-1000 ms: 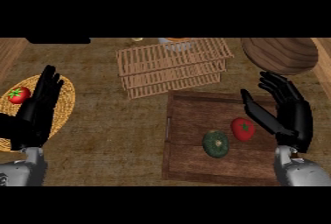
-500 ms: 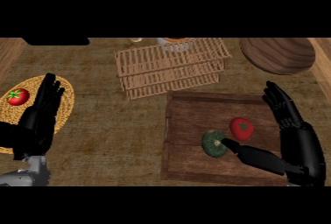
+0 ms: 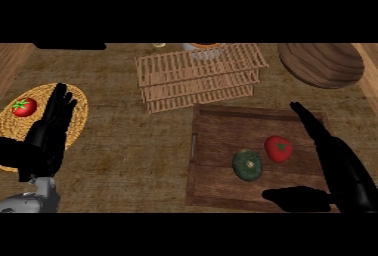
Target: Pick the squash from the tray and place it in the tiered shelf
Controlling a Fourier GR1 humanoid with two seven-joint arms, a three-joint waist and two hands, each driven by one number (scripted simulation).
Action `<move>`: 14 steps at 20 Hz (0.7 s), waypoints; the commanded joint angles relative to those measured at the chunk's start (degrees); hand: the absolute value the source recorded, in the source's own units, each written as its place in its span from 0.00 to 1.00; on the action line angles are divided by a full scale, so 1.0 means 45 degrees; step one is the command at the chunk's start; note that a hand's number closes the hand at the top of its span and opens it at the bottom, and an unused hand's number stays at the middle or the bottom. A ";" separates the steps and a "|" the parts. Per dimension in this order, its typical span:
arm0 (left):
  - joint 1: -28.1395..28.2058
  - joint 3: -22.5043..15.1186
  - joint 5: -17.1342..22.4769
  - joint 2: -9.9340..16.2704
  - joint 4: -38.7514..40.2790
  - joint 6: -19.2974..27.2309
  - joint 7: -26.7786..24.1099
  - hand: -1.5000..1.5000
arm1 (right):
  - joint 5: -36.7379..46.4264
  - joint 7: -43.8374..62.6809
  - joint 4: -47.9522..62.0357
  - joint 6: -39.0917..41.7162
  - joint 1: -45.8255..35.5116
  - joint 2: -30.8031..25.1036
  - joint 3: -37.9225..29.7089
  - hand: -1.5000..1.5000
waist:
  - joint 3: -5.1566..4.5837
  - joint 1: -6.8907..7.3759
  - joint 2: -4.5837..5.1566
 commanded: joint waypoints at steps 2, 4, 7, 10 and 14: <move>-0.0391 0.0061 -0.0041 0.0117 0.0162 -0.0049 0.0235 0.50 | 0.1536 0.4548 -0.0225 0.2299 -0.1897 -0.0164 0.1612 0.00 | 0.0014 0.0144 0.0027; 0.0178 -0.0260 -0.0092 -0.0063 -0.0172 -0.0150 0.0099 0.50 | 0.1777 0.6037 0.0327 0.2880 -0.2859 0.0583 0.1958 0.00 | 0.0037 0.0290 0.0028; -0.0016 0.0092 0.0076 0.0016 0.0101 -0.0210 -0.0146 0.50 | 0.2106 0.7177 0.1315 0.3412 -0.4013 0.1904 0.2493 0.00 | 0.0050 0.0249 0.0063; -0.0091 -0.0078 -0.0271 -0.0232 0.0285 0.0096 -0.0328 0.50 | 0.2524 0.7611 0.2125 0.4008 -0.4471 0.2378 0.2963 0.00 | 0.0061 0.0108 0.0037; -0.0046 0.0056 0.0035 -0.0134 0.0068 -0.0080 0.0126 0.50 | 0.3253 0.7426 0.3607 0.4417 -0.4043 0.2421 0.3395 0.00 | 0.0074 0.0066 0.0023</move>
